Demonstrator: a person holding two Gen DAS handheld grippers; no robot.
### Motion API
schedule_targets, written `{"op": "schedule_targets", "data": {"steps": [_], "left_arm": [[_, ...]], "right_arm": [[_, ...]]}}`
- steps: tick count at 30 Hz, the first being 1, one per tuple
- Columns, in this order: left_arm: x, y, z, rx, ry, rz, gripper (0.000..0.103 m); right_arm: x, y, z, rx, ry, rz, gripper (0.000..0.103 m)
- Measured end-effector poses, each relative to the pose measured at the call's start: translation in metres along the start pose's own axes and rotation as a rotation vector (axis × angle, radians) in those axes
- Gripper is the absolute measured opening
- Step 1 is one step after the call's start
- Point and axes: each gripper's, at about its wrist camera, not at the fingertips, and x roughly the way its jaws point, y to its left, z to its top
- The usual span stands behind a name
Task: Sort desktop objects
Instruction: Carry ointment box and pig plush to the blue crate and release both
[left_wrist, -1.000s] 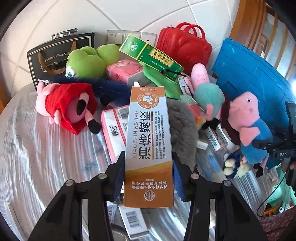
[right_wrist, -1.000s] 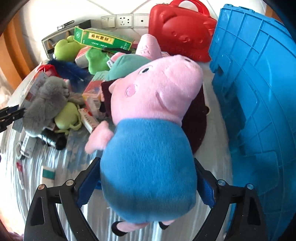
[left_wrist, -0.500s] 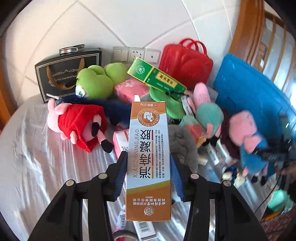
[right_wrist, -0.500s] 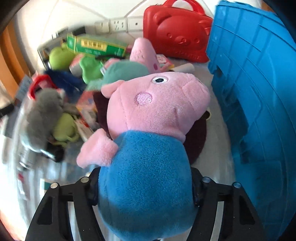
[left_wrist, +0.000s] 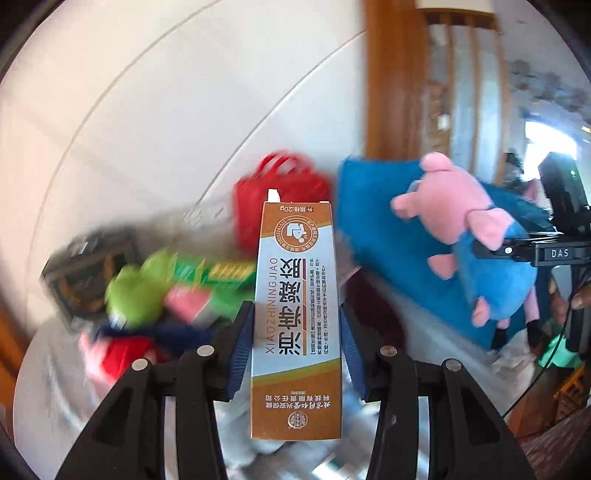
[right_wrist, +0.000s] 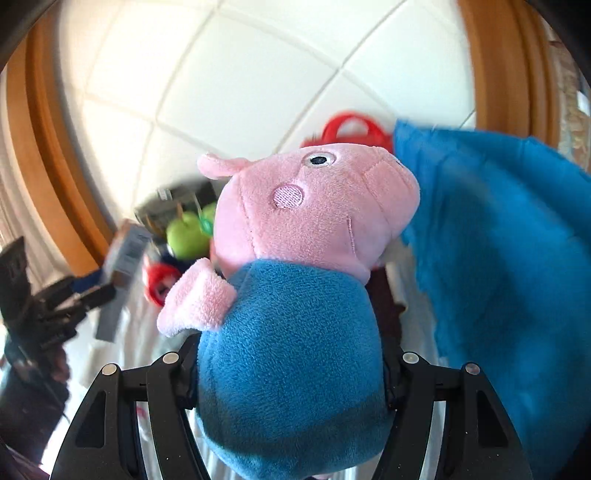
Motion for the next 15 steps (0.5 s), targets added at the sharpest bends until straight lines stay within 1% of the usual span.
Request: {"op": "schedule_targets", "data": {"steps": [3, 6, 7, 8, 11, 13, 15], "left_arm": [[0.001, -0.044, 0.036, 0.089, -0.061, -0.077, 0.044], [0.008, -0.085, 0.070, 0.135, -0.106, -0.142, 0.044], [0.012, -0.102, 0.084, 0.145, -0.118, -0.177, 0.044], [0.015, -0.116, 0.093, 0.156, -0.128, -0.193, 0.044], [0.030, -0.163, 0.119, 0.200, -0.147, -0.250, 0.044], [0.042, -0.193, 0.133, 0.213, -0.143, -0.262, 0.044], [0.057, -0.223, 0.148, 0.205, -0.137, -0.298, 0.044]], "right_arm": [[-0.050, -0.004, 0.008, 0.032, -0.088, -0.007, 0.068], [-0.106, -0.018, 0.012, 0.071, -0.195, -0.027, 0.068], [-0.124, -0.025, 0.013, 0.082, -0.227, -0.046, 0.068], [-0.143, -0.033, 0.013, 0.095, -0.261, -0.069, 0.069], [-0.188, -0.065, 0.015, 0.127, -0.319, -0.158, 0.069], [-0.210, -0.090, 0.015, 0.141, -0.338, -0.218, 0.069], [-0.229, -0.118, 0.014, 0.154, -0.347, -0.266, 0.070]]}}
